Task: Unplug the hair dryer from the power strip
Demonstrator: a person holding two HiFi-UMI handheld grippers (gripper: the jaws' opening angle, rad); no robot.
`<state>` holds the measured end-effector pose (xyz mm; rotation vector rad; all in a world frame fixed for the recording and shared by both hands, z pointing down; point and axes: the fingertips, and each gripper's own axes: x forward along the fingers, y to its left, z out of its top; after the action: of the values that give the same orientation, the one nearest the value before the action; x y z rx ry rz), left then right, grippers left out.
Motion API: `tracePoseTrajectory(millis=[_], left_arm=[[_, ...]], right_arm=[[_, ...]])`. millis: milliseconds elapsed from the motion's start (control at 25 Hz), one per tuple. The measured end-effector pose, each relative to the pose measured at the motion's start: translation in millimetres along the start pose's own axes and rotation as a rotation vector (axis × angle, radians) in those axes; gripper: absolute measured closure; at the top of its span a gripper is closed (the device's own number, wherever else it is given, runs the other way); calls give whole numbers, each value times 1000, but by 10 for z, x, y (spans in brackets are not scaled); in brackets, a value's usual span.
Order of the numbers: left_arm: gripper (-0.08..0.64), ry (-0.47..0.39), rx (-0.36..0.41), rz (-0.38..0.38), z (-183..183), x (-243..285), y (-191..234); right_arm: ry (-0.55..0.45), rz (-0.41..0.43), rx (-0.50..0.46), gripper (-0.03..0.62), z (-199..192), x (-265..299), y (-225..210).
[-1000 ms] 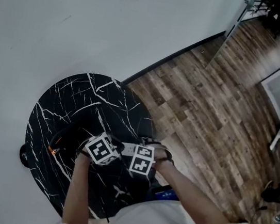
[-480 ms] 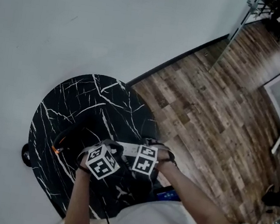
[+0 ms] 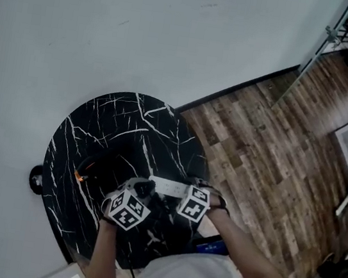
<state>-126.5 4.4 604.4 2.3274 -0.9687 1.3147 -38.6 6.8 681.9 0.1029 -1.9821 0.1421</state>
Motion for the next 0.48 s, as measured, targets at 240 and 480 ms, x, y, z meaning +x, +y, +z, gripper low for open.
tracePoseTrajectory(millis=[240,480], left_arm=[[480,-37,-57,105,-97,-43,88],[421,-13,-91,88,-185,72,11]], right_arm=[[-80,-23,47,311,51,-129,22],[-120,-53,70,310,68,-227,52]])
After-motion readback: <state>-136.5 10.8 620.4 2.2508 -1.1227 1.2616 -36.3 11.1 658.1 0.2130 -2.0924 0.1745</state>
